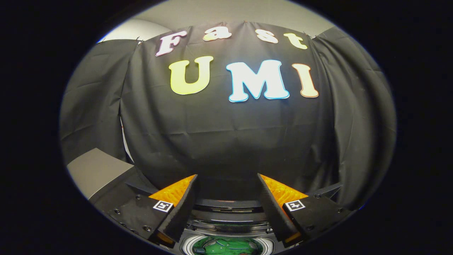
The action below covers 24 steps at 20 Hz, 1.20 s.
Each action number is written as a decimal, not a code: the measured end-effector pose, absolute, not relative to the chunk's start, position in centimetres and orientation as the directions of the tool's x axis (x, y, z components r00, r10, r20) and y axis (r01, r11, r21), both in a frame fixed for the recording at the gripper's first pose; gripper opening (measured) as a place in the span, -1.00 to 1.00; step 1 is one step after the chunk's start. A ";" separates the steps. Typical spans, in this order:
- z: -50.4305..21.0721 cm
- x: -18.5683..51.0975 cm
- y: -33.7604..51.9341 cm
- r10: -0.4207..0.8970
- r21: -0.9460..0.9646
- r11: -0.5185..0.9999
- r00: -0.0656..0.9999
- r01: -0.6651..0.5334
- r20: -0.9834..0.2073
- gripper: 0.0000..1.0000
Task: Put the clothes into the washing machine and then close the washing machine lid.
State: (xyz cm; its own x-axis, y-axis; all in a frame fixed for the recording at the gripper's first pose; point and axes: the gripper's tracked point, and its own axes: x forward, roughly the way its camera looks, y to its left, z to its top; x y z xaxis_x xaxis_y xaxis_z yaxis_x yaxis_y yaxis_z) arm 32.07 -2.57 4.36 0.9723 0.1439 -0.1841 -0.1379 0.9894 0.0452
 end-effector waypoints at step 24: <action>2.7 25.7 -2.6 0.136 0.039 0.990 0.978 -0.132 -0.158 0.97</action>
